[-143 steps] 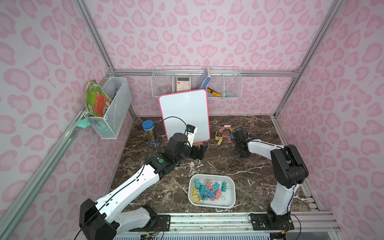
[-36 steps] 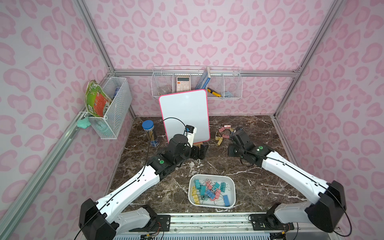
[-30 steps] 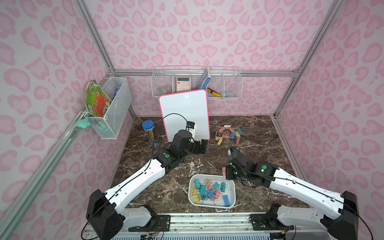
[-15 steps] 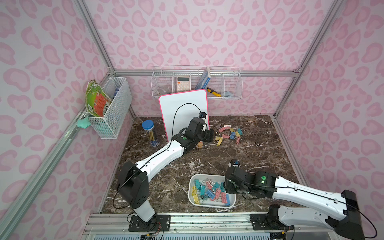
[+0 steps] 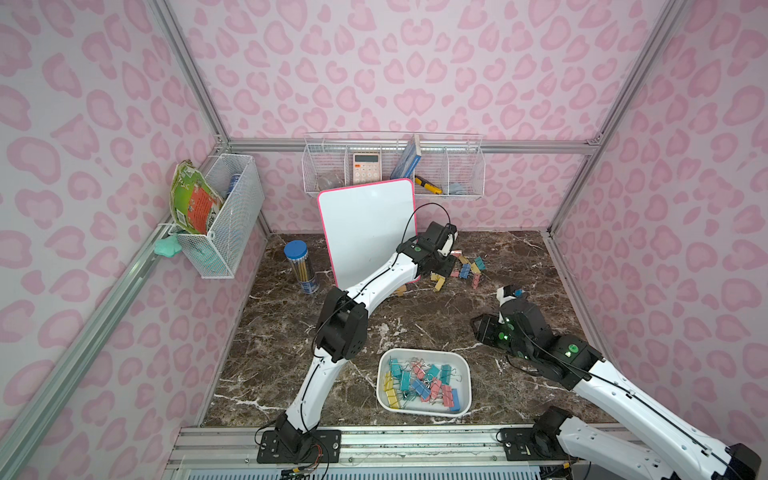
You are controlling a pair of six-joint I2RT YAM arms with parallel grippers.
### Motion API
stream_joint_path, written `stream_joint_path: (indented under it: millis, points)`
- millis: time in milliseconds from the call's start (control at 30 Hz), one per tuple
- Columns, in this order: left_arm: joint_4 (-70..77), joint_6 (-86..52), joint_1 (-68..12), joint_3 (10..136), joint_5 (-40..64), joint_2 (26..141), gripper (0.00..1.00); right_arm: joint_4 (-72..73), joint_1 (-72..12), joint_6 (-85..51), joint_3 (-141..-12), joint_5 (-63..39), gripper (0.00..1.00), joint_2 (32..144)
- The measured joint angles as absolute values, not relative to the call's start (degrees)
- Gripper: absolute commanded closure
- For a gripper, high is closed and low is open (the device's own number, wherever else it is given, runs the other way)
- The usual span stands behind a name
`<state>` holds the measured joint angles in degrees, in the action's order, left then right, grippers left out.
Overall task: Put the binder clips in the storage box
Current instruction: Pick up the binder clip at the center of the board.
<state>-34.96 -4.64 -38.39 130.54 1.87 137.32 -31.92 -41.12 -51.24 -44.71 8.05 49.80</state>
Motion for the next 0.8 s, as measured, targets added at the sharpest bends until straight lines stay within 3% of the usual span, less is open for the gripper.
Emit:
stream_joint_path:
  millis: [133, 367, 633, 700, 767, 800]
  points:
    - [-42.9, -3.3, -38.3, 139.6, -0.5, 143.5, 0.45, -31.0, -40.9, -51.3, -43.1, 6.7, 0.51, 48.9]
    - [-48.1, -1.5, -38.5, 140.2, -3.7, 145.5, 0.50, -29.3, -40.9, -52.1, -42.1, 5.3, 0.50, 48.5]
    - [-48.3, -1.3, -38.4, 140.4, -2.3, 147.5, 0.72, -29.2, -40.9, -52.1, -42.1, 5.1, 0.50, 48.6]
    - [-48.2, -1.3, -38.4, 140.5, -2.2, 148.0, 0.82, -29.1, -40.9, -52.3, -42.1, 5.1, 0.50, 48.4]
    - [-47.8, -1.3, -38.4, 140.5, -2.3, 148.5, 0.99, -29.1, -40.9, -52.3, -42.1, 5.1, 0.50, 48.2]
    - [-47.7, -1.3, -38.4, 140.5, -2.2, 148.7, 1.00, -29.1, -40.9, -52.3, -42.1, 5.1, 0.50, 48.1]
